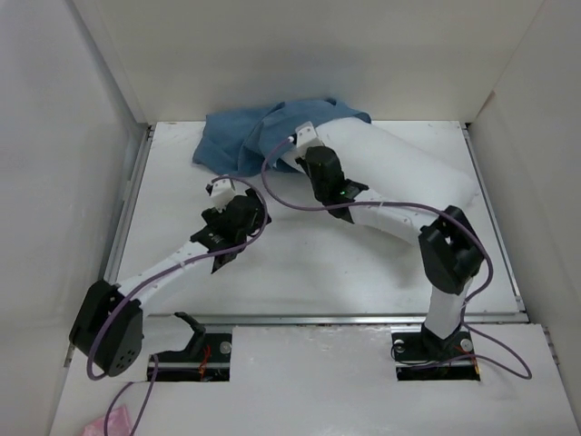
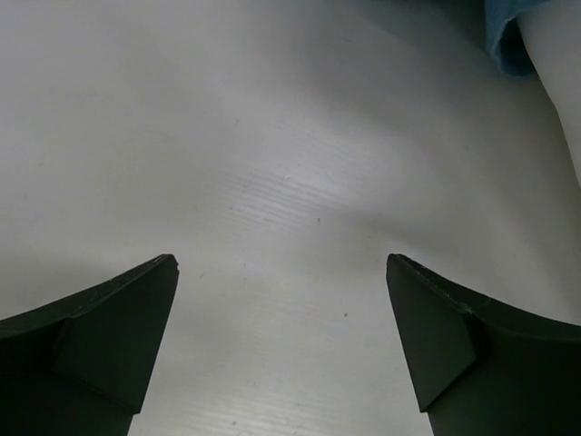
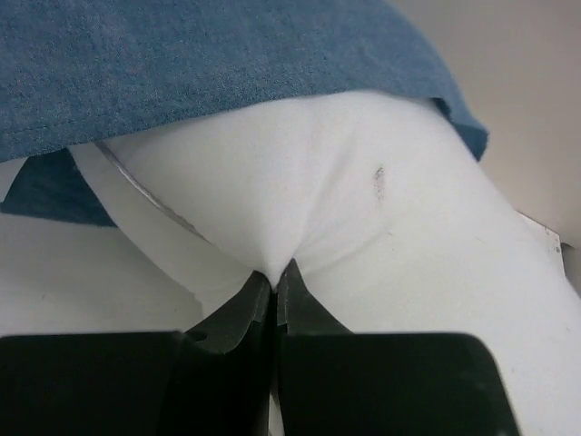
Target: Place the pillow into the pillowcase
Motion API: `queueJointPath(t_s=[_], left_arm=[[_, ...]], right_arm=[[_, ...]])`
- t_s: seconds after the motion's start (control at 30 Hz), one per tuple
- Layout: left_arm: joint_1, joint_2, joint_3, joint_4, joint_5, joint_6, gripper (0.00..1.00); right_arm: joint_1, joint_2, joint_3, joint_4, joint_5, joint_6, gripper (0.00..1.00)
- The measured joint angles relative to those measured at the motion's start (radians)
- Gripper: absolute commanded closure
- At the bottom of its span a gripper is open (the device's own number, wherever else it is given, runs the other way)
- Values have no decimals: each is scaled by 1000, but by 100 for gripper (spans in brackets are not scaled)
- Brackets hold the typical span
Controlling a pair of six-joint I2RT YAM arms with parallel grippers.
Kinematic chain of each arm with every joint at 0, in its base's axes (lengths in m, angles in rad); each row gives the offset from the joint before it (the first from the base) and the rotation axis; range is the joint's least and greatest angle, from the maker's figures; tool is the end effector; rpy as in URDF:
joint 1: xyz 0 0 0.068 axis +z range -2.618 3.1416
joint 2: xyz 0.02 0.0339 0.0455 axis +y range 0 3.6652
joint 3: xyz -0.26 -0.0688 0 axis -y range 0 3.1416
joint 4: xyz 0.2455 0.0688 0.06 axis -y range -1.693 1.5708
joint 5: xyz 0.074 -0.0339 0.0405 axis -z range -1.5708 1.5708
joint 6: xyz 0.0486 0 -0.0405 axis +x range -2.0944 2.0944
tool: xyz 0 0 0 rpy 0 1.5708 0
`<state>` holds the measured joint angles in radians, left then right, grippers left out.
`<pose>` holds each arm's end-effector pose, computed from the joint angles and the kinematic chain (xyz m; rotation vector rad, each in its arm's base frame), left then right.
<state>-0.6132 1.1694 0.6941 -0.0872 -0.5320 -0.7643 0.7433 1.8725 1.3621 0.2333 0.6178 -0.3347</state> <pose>0.2286 -0.1307 0.2320 -0.4592 2.0087 -0.2859 0.3504 0.2838 0.2631 -0.5375 1.7224 -0.2794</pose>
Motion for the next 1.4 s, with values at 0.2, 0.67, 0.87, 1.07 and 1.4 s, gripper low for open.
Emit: queueJointPath(t_s=[0.2, 0.67, 0.87, 1.07, 1.4], left_arm=[[0, 208, 62, 200, 0, 93, 0], [58, 412, 215, 561, -27, 191, 0], [74, 525, 291, 604, -8, 249, 11], [79, 544, 311, 606, 2, 272, 15], [110, 556, 328, 628, 66, 293, 71]], right_arm=[[-23, -90, 41, -83, -45, 57, 100], [-23, -80, 107, -234, -119, 145, 100], [-23, -83, 107, -257, -164, 153, 100], [-24, -88, 111, -266, -166, 158, 100], [-40, -140, 125, -297, -200, 196, 100]])
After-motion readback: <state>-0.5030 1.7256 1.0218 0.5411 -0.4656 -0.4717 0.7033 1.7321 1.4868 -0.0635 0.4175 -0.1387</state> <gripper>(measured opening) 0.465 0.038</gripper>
